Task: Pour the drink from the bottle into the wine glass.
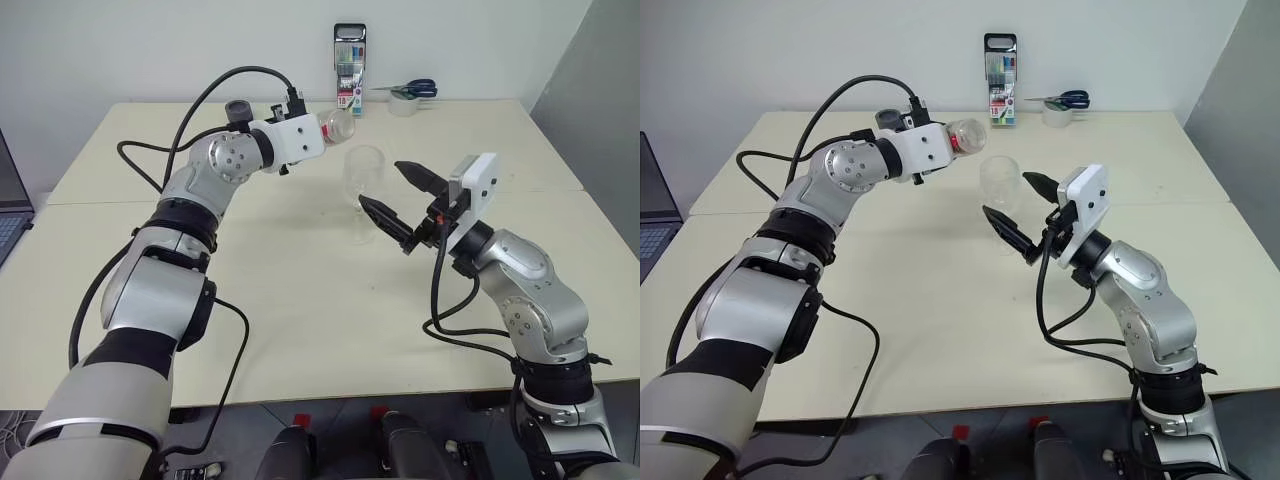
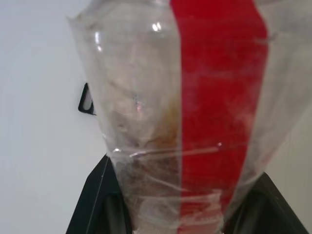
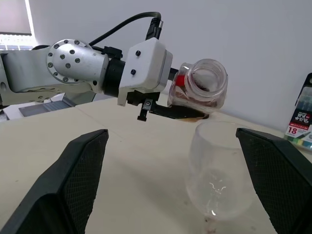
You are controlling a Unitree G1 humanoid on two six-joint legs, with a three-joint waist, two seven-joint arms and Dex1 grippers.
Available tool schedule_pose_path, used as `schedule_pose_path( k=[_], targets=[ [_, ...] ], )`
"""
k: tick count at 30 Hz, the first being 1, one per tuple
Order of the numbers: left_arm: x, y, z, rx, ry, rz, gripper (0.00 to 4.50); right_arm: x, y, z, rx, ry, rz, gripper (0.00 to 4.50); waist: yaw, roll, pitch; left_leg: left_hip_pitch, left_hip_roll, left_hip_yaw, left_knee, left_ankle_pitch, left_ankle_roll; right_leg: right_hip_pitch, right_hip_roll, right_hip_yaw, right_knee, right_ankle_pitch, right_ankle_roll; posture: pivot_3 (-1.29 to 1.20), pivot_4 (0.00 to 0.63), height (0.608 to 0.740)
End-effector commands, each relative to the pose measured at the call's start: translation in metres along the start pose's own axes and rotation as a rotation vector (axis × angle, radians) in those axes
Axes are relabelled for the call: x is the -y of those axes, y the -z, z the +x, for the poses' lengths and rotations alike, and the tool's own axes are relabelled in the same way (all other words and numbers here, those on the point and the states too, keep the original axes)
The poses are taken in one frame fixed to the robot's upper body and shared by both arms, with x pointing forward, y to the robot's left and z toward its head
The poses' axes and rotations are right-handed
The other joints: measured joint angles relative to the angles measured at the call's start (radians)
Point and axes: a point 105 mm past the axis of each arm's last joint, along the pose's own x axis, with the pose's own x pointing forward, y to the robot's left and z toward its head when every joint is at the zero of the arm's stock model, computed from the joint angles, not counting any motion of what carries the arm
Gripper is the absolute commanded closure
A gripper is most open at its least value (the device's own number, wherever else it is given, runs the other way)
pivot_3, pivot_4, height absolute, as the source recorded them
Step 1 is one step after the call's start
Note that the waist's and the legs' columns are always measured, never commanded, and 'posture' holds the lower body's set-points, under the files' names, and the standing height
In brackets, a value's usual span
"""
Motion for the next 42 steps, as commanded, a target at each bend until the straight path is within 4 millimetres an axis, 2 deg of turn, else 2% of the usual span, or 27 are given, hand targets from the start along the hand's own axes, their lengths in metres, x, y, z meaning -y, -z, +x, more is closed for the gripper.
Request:
schedule_pose_path(
  k=[1,23,42],
  targets=[
    [-0.026,-0.02,0.001,0.049,-0.074,0.08,2.76,-0.001,-0.02,0.0,0.071,-0.002,-0.048,0.0,0.0,0.0,0.0,0.0,0.0,0.0,0.0,0.0,0.0,0.0,0.0,0.0,0.0,0.0,0.0,0.0,0.15,0.74],
    [-0.031,-0.03,0.009,0.014,-0.107,0.383,2.76,-0.001,-0.019,-0.001,0.069,0.024,-0.055,0.0,0.0,0.0,0.0,0.0,0.0,0.0,0.0,0.0,0.0,0.0,0.0,0.0,0.001,0.0,0.0,0.0,0.15,0.74],
    [-0.04,-0.024,0.007,-0.033,-0.119,0.492,2.76,0.0,-0.018,-0.002,0.066,0.026,-0.06,0.0,0.0,0.0,0.0,0.0,-0.001,0.001,0.0,0.0,0.0,0.0,0.0,0.0,0.001,0.0,0.0,0.0,0.15,0.74]
  ],
)
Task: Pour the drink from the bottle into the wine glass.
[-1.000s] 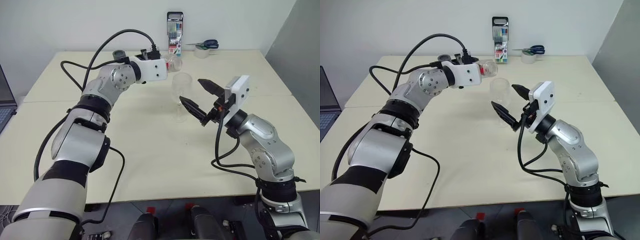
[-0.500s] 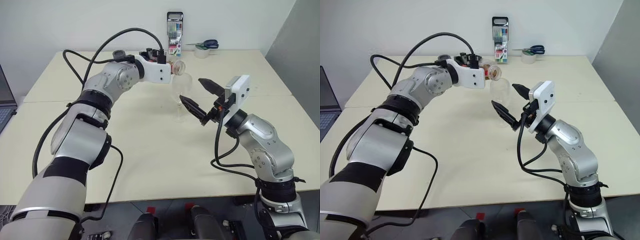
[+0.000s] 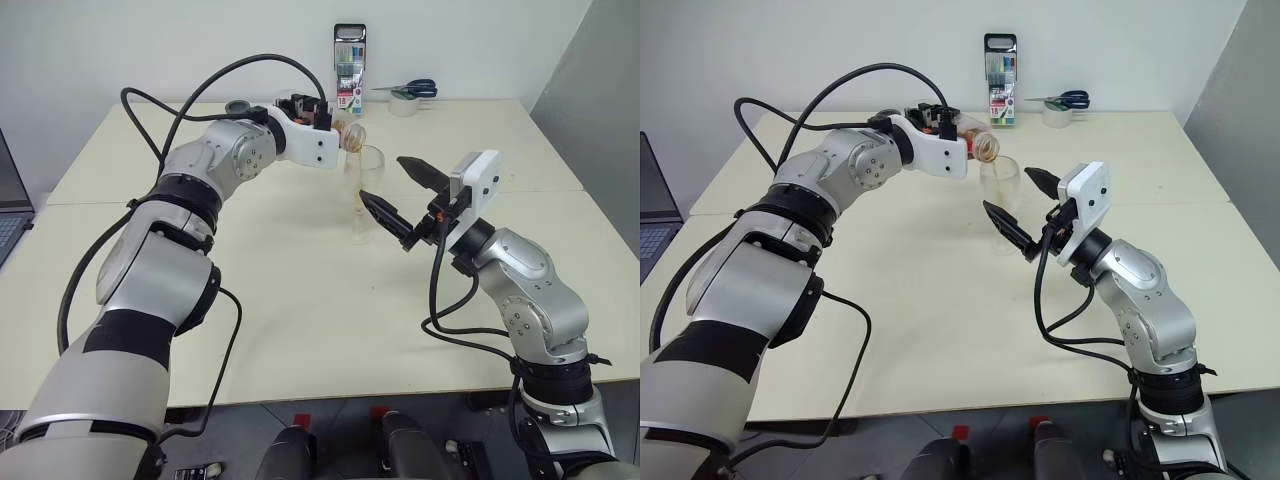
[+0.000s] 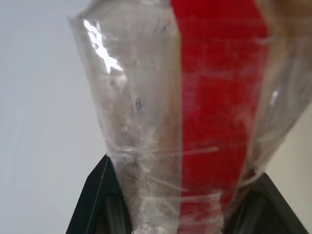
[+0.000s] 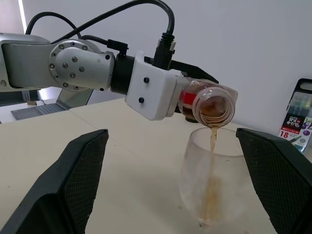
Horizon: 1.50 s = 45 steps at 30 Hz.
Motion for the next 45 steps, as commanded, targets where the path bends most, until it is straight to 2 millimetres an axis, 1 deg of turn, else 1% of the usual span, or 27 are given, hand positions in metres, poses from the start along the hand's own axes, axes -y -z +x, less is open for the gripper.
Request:
schedule_pose_path(
  k=[1,32,45],
  targets=[
    [-0.033,-0.001,-0.002,0.007,-0.086,0.038,2.76,-0.001,-0.016,-0.002,0.056,0.0,-0.049,0.0,0.0,0.0,0.0,0.0,0.0,0.0,0.0,0.0,0.0,0.0,0.0,0.0,0.0,0.0,0.0,0.0,0.15,0.74],
    [-0.037,0.007,-0.006,-0.031,-0.073,0.147,2.76,-0.004,-0.015,-0.005,0.051,-0.009,-0.05,0.0,0.0,0.0,0.0,0.0,0.0,0.002,0.002,0.0,0.0,-0.002,0.0,0.002,0.007,0.0,0.0,0.0,0.15,0.74],
    [-0.043,0.008,-0.006,-0.045,-0.084,0.172,2.76,-0.004,-0.015,-0.005,0.055,0.0,-0.049,0.0,0.0,0.0,0.0,0.0,-0.001,0.002,0.002,0.0,0.0,-0.002,0.0,0.002,0.007,0.0,0.0,0.0,0.15,0.74]
  ],
)
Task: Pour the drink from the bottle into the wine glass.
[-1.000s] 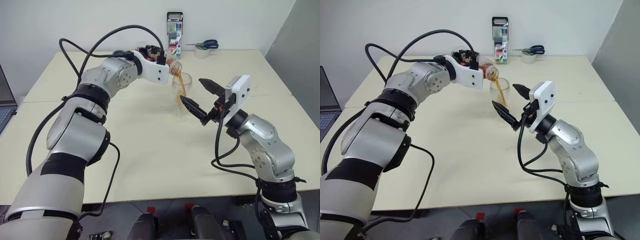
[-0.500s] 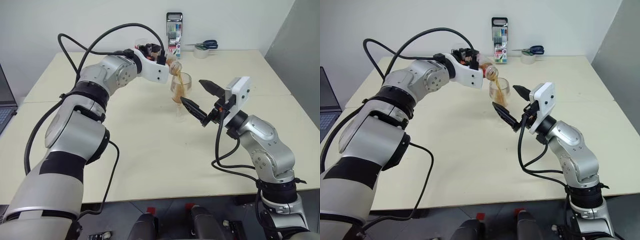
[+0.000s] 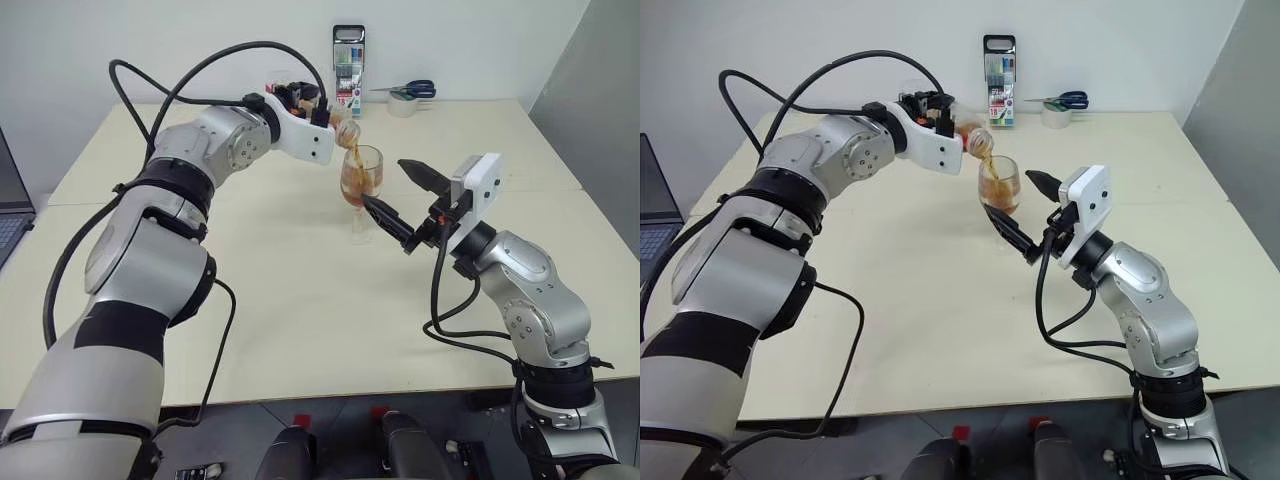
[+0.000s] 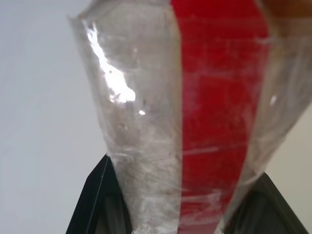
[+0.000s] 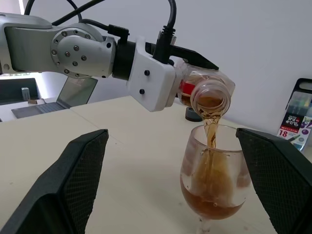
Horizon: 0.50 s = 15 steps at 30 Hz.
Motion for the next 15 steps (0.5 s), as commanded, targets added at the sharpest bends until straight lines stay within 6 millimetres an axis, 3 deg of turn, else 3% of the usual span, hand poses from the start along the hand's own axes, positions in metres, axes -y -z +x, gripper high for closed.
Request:
schedule_pose_path(
  k=[1,6,15],
  targets=[
    [-0.0271,0.0038,-0.0018,-0.014,-0.07,0.022,2.76,-0.0029,-0.0166,-0.0018,0.061,0.002,-0.047,0.0,0.0,0.0,0.0,0.0,0.0,0.0,0.0,0.0,0.0,0.0,0.0,0.0,0.0,0.0,0.0,0.0,0.15,0.74],
    [-0.0266,0.0039,-0.0013,-0.018,-0.066,0.019,2.76,-0.0025,-0.0166,-0.0021,0.061,0.008,-0.046,0.0,0.0,0.0,0.0,0.0,0.0,0.0,0.0,0.0,0.0,0.0,0.0,0.0,0.001,0.0,0.0,0.0,0.15,0.74],
    [-0.0191,-0.0018,0.0022,0.001,-0.038,-0.186,2.76,-0.0008,-0.0146,-0.0026,0.057,0.019,-0.034,0.0,-0.001,0.0,0.0,0.0,0.0,0.0,0.0,0.0,0.0,0.0,0.0,0.0,0.001,0.0,0.0,0.0,0.15,0.74]
  ],
)
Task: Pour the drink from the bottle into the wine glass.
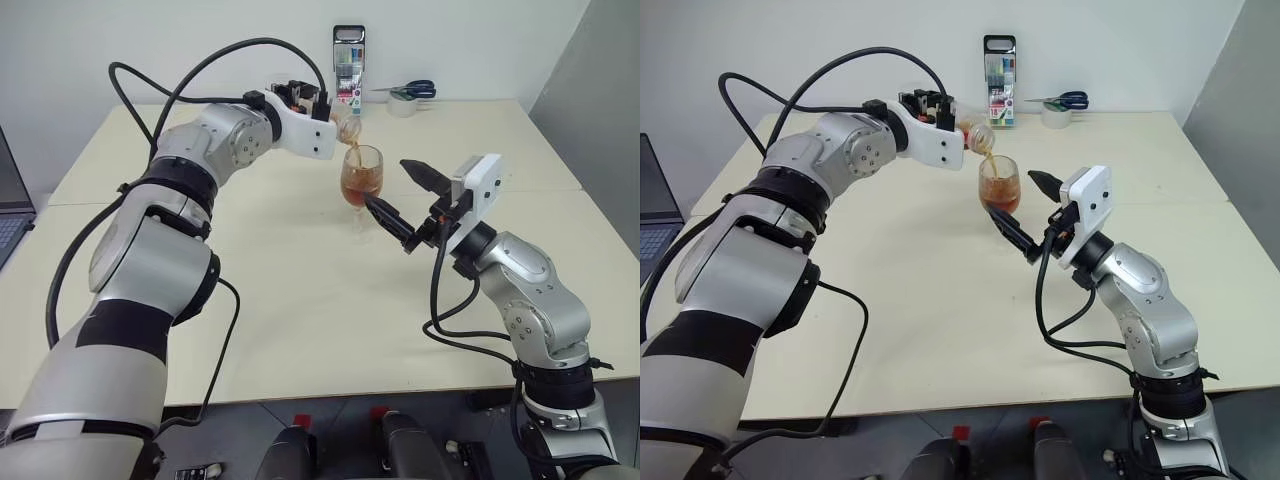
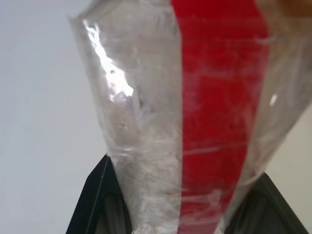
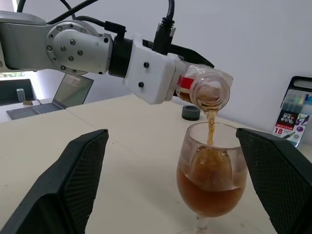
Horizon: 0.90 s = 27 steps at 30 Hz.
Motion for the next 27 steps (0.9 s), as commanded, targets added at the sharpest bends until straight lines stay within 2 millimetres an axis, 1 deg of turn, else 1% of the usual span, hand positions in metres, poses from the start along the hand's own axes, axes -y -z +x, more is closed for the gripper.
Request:
schedule_pose_path(
  k=[1,3,8,10,12,13,14,16,17,18,20,23,25,27],
  targets=[
    [-0.02,-0.003,-0.001,0.014,-0.066,-0.073,2.76,-0.003,-0.016,-0.002,0.06,-0.002,-0.036,0.0,-0.001,0.0,0.0,0.0,0.0,0.0,0.0,0.0,0.0,0.0,0.0,0.0,0.0,0.0,0.0,0.0,0.15,0.74],
    [-0.022,-0.004,-0.001,0.022,-0.071,-0.097,2.76,-0.002,-0.016,-0.001,0.061,-0.003,-0.034,0.0,-0.001,0.0,0.0,0.0,0.0,0.0,0.0,0.0,0.0,0.0,0.0,0.0,0.0,0.0,0.0,0.0,0.15,0.74],
    [-0.017,-0.003,-0.004,0.056,-0.057,-0.237,2.76,-0.002,-0.017,0.0,0.06,-0.015,-0.038,0.0,-0.001,0.0,0.0,0.0,0.0,0.0,0.0,0.0,0.0,0.0,0.0,0.0,0.001,0.0,0.0,0.0,0.15,0.74],
    [-0.017,-0.002,-0.005,0.072,-0.066,-0.352,2.76,-0.003,-0.017,0.001,0.059,-0.028,-0.037,0.0,-0.001,0.0,0.0,0.001,0.0,0.0,0.0,0.0,0.0,0.0,0.0,0.0,0.001,0.0,0.0,0.0,0.15,0.74],
    [-0.02,0.001,-0.007,0.087,-0.094,-0.522,2.76,-0.006,-0.016,0.001,0.053,-0.048,-0.036,0.0,-0.001,0.0,0.0,0.0,0.0,0.0,0.001,0.0,0.0,0.0,0.0,0.0,0.001,0.0,0.0,0.0,0.15,0.74],
    [-0.02,0.003,-0.008,0.091,-0.103,-0.578,2.76,-0.007,-0.016,0.001,0.051,-0.054,-0.036,0.0,-0.002,0.0,0.0,0.0,0.001,0.0,0.001,0.0,0.0,0.0,0.0,0.0,0.002,0.0,0.0,0.0,0.15,0.74],
    [-0.023,0.008,-0.01,0.083,-0.132,-0.658,2.76,-0.007,-0.014,-0.002,0.04,-0.065,-0.037,0.0,-0.002,0.0,0.0,0.0,0.001,0.0,0.001,0.0,0.0,0.0,0.0,0.0,0.002,0.0,0.0,0.0,0.15,0.74],
    [-0.029,0.027,-0.019,0.042,-0.216,-0.799,2.76,-0.009,-0.009,-0.012,0.01,-0.096,-0.04,0.0,-0.003,0.0,0.0,0.0,0.0,0.0,0.002,0.0,0.0,0.0,0.0,0.0,0.002,0.0,0.0,0.0,0.15,0.74],
    [-0.03,0.036,-0.024,0.019,-0.256,-0.857,2.76,-0.01,-0.008,-0.018,-0.003,-0.111,-0.038,0.0,-0.003,0.0,0.0,0.0,0.001,0.0,0.002,0.0,0.0,0.0,0.0,0.0,0.002,0.0,0.0,0.0,0.15,0.74],
    [-0.03,0.042,-0.027,0.004,-0.278,-0.888,2.76,-0.011,-0.007,-0.021,-0.01,-0.121,-0.036,0.0,-0.004,0.0,0.0,0.0,0.001,0.0,0.002,0.0,0.0,0.0,0.0,0.0,0.002,0.0,0.0,0.0,0.15,0.74],
    [-0.02,0.057,-0.038,-0.033,-0.316,-1.003,2.76,-0.017,-0.003,-0.029,-0.044,-0.165,-0.04,0.0,-0.006,0.0,0.0,0.001,0.001,0.0,0.002,0.0,0.0,0.0,0.0,0.001,0.002,0.0,0.0,0.0,0.15,0.74],
    [0.008,0.082,-0.061,-0.127,-0.363,-1.168,2.76,-0.03,0.003,-0.041,-0.087,-0.23,-0.024,0.0,-0.011,0.0,-0.001,0.002,0.002,0.0,0.002,0.0,0.0,0.0,0.0,0.001,0.004,0.0,0.0,0.0,0.15,0.74],
    [0.024,0.093,-0.075,-0.18,-0.397,-1.257,2.76,-0.04,0.008,-0.048,-0.112,-0.283,-0.025,0.0,-0.013,0.001,-0.001,0.003,0.002,0.0,0.002,0.0,0.0,0.0,0.0,0.002,0.004,0.0,0.0,0.0,0.15,0.74],
    [0.041,0.098,-0.089,-0.203,-0.431,-1.355,2.76,-0.052,0.017,-0.056,-0.143,-0.364,-0.054,0.0,-0.014,0.0,-0.001,0.002,0.003,-0.001,0.003,0.0,0.0,0.0,0.0,0.001,0.005,0.0,0.0,0.0,0.15,0.74]
  ],
)
